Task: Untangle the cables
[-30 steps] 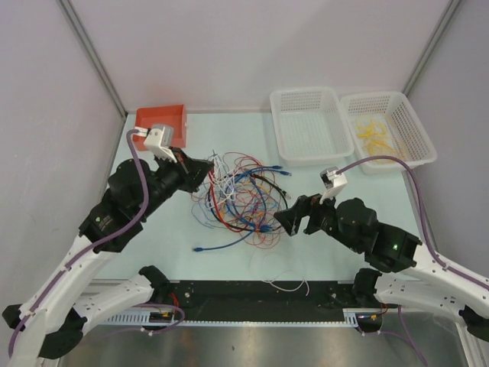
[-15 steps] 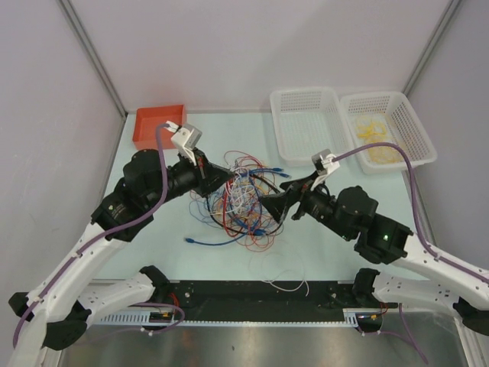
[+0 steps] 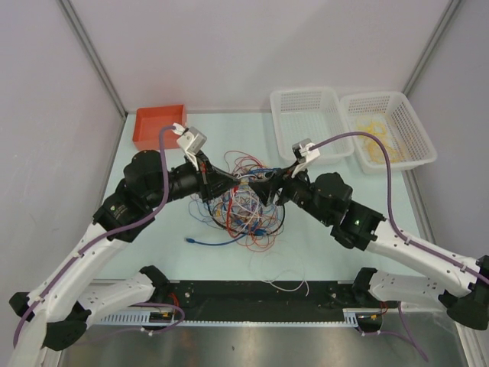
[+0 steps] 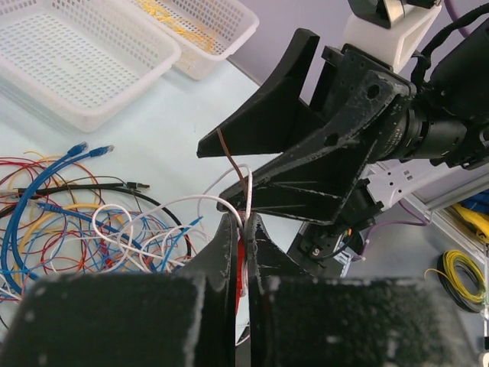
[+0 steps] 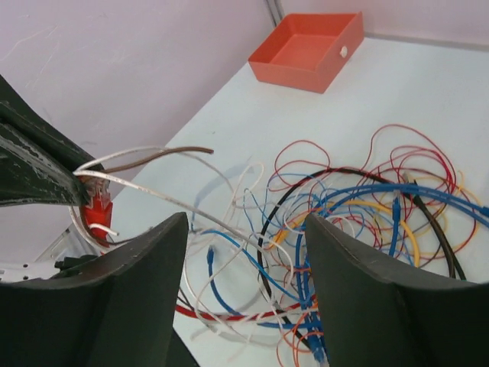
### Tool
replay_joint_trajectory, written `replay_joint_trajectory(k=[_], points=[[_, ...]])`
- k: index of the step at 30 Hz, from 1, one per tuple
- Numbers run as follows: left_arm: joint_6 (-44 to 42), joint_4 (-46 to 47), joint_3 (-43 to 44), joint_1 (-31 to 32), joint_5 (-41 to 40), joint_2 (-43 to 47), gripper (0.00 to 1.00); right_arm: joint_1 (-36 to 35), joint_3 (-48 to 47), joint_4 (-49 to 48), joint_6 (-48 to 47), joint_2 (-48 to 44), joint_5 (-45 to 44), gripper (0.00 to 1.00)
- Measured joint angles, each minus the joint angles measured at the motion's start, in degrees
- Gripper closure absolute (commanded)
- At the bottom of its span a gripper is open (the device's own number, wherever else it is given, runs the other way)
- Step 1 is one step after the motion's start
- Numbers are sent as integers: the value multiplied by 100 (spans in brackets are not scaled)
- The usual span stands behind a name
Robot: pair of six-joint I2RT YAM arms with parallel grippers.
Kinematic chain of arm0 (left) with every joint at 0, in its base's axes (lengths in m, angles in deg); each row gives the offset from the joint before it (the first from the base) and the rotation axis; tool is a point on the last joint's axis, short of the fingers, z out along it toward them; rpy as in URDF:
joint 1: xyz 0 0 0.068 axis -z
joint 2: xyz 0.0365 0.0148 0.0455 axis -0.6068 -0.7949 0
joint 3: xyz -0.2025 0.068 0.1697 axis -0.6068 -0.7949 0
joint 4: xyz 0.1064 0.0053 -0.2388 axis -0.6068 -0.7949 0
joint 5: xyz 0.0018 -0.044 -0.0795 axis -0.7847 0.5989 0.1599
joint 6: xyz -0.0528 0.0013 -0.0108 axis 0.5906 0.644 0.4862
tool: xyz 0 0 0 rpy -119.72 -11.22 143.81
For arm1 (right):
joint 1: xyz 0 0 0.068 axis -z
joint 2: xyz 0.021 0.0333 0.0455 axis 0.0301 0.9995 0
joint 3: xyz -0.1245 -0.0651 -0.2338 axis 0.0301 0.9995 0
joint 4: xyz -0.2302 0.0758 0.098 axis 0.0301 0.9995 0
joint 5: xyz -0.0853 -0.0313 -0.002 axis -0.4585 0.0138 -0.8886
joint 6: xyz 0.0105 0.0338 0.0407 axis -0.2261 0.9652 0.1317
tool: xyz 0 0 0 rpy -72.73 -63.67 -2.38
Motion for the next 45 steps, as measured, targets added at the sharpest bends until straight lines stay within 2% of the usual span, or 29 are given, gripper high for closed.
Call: replay_joint_trajectory(k=[3, 4, 6, 7, 9, 10, 13, 17, 20, 21, 27, 33, 38, 41, 45], points=[[0, 4, -17, 0, 11, 4, 100, 13, 0, -188, -26, 87, 72, 60], [0, 2, -22, 0, 11, 4, 100, 13, 0, -256, -22, 125, 105, 71], [0, 9, -33, 0, 7, 7, 99, 13, 0, -343, -33, 184, 144, 83], [0, 11, -42, 0, 2, 9, 89, 13, 0, -356, -39, 190, 153, 100], [-9, 2, -61, 0, -46, 22, 84, 13, 0, -376, -79, 162, 146, 100], [-17, -4, -74, 0, -116, 35, 69, 13, 0, -361, -85, 103, 120, 100], [-48, 0, -157, 0, -402, 92, 45, 44, -103, -133, -181, -144, 7, 100], [13, 44, -428, 0, -931, 221, 46, 125, -789, 393, -396, -476, -275, 100], [24, 44, -577, 0, -1228, 229, 15, 142, -1329, 603, -568, -730, -483, 100], [17, 33, -601, 0, -1325, 227, 2, 142, -1484, 664, -625, -804, -535, 100], [160, 87, -868, -2, -2061, 343, 0, 157, -2275, 1038, -863, -876, -787, 100], [317, 933, -1858, 0, -2076, 901, 0, 157, -3018, 1530, -1115, -492, -918, 100], [551, 2538, -2752, 0, -1617, 1097, 0, 157, -4105, 1976, -1351, 57, -997, 100], [730, 3578, -3294, 68, -1322, 999, 0, 157, -4343, 2164, -1364, 142, -1036, 100], [728, 4522, -3508, 400, -1156, 551, 0, 157, -4542, 2422, -1314, 190, -1045, 100]])
